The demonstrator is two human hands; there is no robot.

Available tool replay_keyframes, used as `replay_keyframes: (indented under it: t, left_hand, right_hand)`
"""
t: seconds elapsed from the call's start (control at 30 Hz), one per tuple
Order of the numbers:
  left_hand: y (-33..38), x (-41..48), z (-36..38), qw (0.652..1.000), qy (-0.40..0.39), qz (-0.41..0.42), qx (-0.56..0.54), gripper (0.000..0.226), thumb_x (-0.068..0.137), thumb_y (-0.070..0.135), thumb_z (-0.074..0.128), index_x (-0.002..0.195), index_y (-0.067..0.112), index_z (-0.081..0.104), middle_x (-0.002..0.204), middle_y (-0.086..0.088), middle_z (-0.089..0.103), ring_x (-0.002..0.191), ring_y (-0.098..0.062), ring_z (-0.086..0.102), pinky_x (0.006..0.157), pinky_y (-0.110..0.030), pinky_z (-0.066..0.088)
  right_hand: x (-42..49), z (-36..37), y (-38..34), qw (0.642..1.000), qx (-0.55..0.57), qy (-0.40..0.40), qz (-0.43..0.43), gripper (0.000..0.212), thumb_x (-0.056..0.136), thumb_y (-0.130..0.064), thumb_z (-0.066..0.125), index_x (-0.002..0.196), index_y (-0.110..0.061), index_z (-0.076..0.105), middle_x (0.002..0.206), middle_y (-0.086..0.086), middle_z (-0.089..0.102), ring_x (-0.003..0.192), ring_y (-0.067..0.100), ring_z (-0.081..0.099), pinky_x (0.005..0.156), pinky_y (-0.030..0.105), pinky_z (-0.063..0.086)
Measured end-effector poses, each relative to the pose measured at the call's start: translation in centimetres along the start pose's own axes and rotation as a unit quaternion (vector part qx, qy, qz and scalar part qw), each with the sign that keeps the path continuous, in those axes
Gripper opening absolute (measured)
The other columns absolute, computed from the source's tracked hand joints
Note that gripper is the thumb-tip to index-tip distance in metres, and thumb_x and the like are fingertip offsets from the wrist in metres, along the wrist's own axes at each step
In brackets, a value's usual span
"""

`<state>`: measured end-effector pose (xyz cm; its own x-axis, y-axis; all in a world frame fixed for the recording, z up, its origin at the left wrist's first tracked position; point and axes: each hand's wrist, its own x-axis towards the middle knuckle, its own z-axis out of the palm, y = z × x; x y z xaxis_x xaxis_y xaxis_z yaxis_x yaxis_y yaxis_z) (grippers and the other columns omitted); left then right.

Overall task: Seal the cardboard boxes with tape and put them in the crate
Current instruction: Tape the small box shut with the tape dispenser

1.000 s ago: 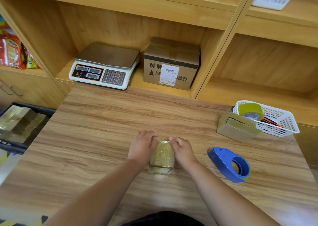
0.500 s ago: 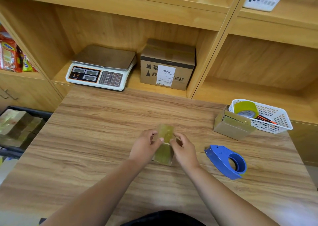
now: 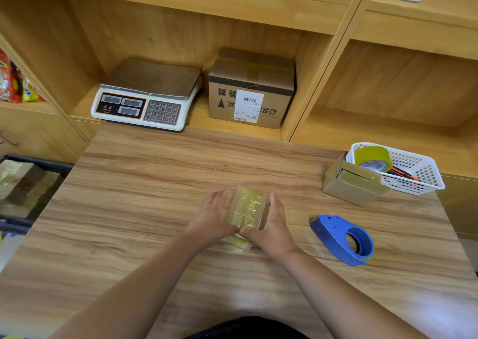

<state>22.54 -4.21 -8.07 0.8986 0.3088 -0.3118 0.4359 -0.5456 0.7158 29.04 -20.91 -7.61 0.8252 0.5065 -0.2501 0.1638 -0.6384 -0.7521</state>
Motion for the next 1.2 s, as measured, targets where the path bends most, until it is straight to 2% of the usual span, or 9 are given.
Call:
replay_keyframes:
  t: [0.17, 0.3, 0.4, 0.5, 0.6, 0.7, 0.87, 1.0, 1.2]
  left_hand:
    - [0.7, 2.8, -1.3, 0.976, -0.100, 0.118, 0.151, 0.129, 0.060, 0.054, 0.078, 0.150, 0.027, -0.010, 0.157, 0.015, -0.009, 0.143, -0.007, -0.005, 0.112, -0.029, 0.002]
    - [1.1, 5.1, -1.6, 0.950, -0.176, 0.156, 0.206, 0.133, 0.061, 0.054, 0.077, 0.148, 0.026, -0.020, 0.158, 0.009, -0.017, 0.141, -0.005, -0.016, 0.112, -0.027, -0.010]
    - [1.0, 6.1, -1.6, 0.949, -0.198, 0.141, 0.200, 0.132, 0.058, 0.048, 0.082, 0.150, 0.029, -0.010, 0.158, 0.009, -0.006, 0.143, -0.011, -0.008, 0.114, -0.032, -0.003]
    - [0.9, 6.7, -1.7, 0.960, -0.190, 0.134, 0.157, 0.122, 0.052, 0.044, 0.085, 0.148, 0.039, 0.010, 0.147, 0.015, 0.014, 0.135, -0.009, 0.010, 0.112, -0.034, 0.013]
    - [0.8, 7.1, -1.6, 0.972, -0.176, 0.116, 0.102, 0.106, 0.052, 0.041, 0.085, 0.141, 0.044, 0.027, 0.132, 0.015, 0.026, 0.122, -0.006, 0.019, 0.106, -0.032, 0.022]
    - [1.1, 7.5, -1.3, 0.983, -0.142, 0.098, 0.056, 0.087, 0.056, 0.038, 0.083, 0.133, 0.038, 0.044, 0.123, 0.014, 0.035, 0.118, -0.008, 0.026, 0.103, -0.035, 0.029]
    - [1.8, 8.1, -0.9, 0.992, -0.084, 0.092, 0.034, 0.058, 0.060, 0.033, 0.083, 0.113, 0.031, 0.060, 0.098, 0.021, 0.043, 0.109, -0.010, 0.036, 0.096, -0.033, 0.034]
    - [2.0, 8.3, -0.7, 0.995, -0.067, 0.064, -0.044, 0.035, 0.066, 0.030, 0.082, 0.092, 0.038, 0.061, 0.095, 0.020, 0.052, 0.108, -0.010, 0.042, 0.098, -0.038, 0.037]
    - [2.5, 8.0, 0.1, 0.995, -0.007, 0.045, -0.085, 0.019, 0.074, 0.030, 0.078, 0.086, 0.035, 0.063, 0.093, 0.013, 0.057, 0.104, -0.007, 0.040, 0.093, -0.033, 0.033]
  right_hand:
    - [2.1, -0.9, 0.3, 0.996, -0.036, -0.076, 0.026, 0.141, 0.058, -0.048, 0.086, 0.148, -0.018, -0.019, 0.159, -0.006, -0.009, 0.145, 0.009, -0.006, 0.115, 0.024, 0.004]
    - [2.8, -0.7, 0.8, 0.996, -0.016, -0.088, 0.020, 0.133, 0.059, -0.042, 0.087, 0.151, -0.018, -0.006, 0.158, -0.005, 0.003, 0.144, 0.010, 0.004, 0.112, 0.020, 0.007]
    - [3.4, -0.6, 1.1, 0.999, 0.016, -0.044, 0.004, 0.113, 0.060, -0.031, 0.088, 0.147, -0.019, 0.018, 0.145, -0.005, 0.026, 0.136, 0.008, 0.023, 0.110, 0.019, 0.018]
    - [3.9, -0.4, 1.4, 0.999, 0.028, -0.028, -0.008, 0.099, 0.059, -0.028, 0.088, 0.139, -0.023, 0.030, 0.133, -0.009, 0.033, 0.126, 0.006, 0.031, 0.104, 0.016, 0.024]
    - [4.4, -0.4, 1.6, 0.999, 0.048, -0.017, 0.000, 0.082, 0.061, -0.031, 0.086, 0.128, -0.027, 0.040, 0.125, -0.010, 0.042, 0.118, 0.006, 0.041, 0.102, 0.025, 0.036]
    - [5.5, -0.6, 1.6, 0.999, 0.046, 0.012, 0.012, 0.053, 0.066, -0.033, 0.082, 0.108, -0.025, 0.051, 0.107, -0.008, 0.053, 0.101, 0.010, 0.052, 0.085, 0.030, 0.046]
    - [6.7, -0.9, 1.8, 1.000, 0.020, 0.021, 0.003, 0.033, 0.073, -0.035, 0.076, 0.086, -0.024, 0.048, 0.088, -0.006, 0.054, 0.078, 0.010, 0.049, 0.063, 0.024, 0.034]
    - [7.3, -0.9, 1.6, 0.998, 0.048, 0.041, -0.009, 0.033, 0.079, -0.030, 0.074, 0.071, -0.026, 0.042, 0.068, -0.011, 0.044, 0.061, 0.006, 0.040, 0.056, 0.024, 0.032]
    - [7.8, -0.9, 1.6, 0.994, 0.087, 0.060, -0.019, 0.035, 0.088, -0.017, 0.065, 0.064, -0.019, 0.041, 0.060, -0.005, 0.041, 0.058, 0.010, 0.036, 0.056, 0.030, 0.032]
